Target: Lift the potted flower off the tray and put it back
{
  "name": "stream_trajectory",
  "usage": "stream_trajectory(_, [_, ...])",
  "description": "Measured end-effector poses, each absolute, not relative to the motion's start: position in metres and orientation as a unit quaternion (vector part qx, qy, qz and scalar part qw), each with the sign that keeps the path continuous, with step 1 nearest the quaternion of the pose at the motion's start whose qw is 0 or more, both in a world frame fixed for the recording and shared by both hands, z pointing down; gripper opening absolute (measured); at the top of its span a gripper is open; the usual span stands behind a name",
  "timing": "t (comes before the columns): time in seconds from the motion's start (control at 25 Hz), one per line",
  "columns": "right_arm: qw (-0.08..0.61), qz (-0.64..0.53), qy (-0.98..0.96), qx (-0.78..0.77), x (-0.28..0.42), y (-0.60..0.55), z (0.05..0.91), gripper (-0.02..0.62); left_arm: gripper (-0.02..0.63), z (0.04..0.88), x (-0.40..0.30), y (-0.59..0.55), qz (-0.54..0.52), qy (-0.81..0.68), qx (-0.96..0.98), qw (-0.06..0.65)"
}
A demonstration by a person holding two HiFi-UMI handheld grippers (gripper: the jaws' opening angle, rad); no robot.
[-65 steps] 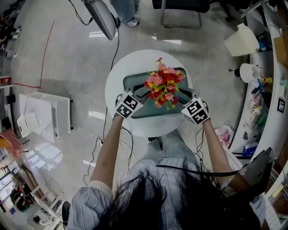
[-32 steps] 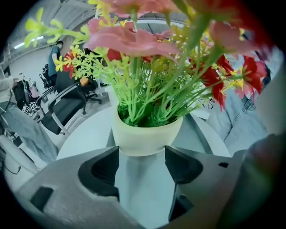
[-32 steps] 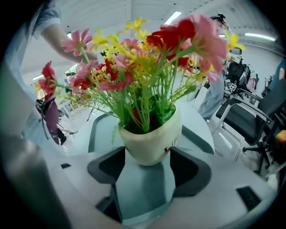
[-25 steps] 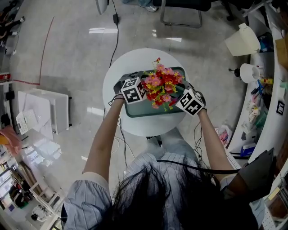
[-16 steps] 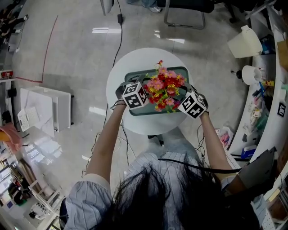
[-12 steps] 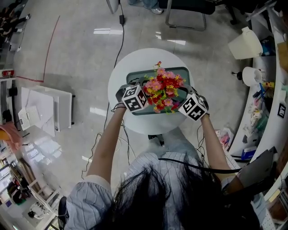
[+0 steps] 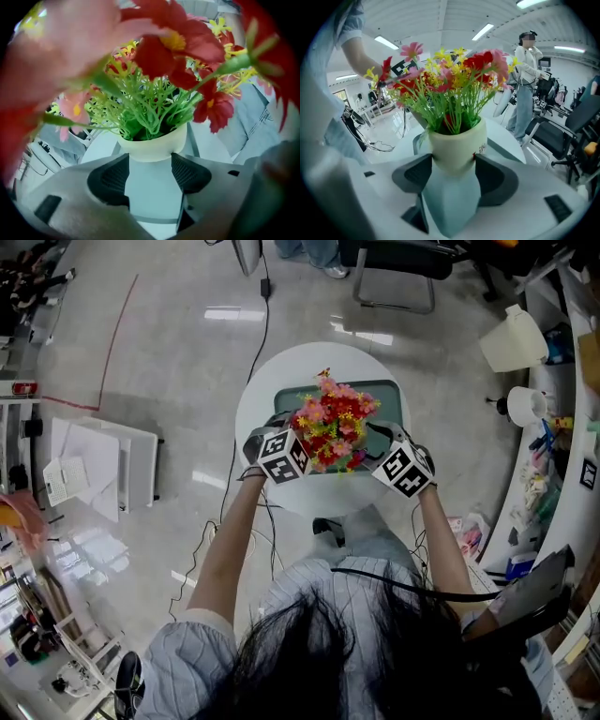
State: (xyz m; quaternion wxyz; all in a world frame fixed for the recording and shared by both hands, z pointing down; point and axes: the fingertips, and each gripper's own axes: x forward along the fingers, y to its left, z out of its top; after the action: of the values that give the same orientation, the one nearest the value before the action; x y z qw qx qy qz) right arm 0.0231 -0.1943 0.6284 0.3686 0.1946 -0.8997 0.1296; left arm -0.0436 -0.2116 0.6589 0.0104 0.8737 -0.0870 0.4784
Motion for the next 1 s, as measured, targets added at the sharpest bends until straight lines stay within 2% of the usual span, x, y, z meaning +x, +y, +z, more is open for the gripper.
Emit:
stream_trajectory(0.64, [0.349, 0.088, -0.907, 0.218, 0.018, -0.153, 0.581, 0.285, 0.293, 0.603, -0.049, -0.173, 0.474, -0.118, 0.871, -0.054])
stream_trajectory(1.0, [0.354, 0.072, -0.907, 0.217, 0.009, -0.115, 0.566, 0.285, 0.293, 0.585, -0.058, -0.134, 0.474, -0.131, 0.868, -0.066])
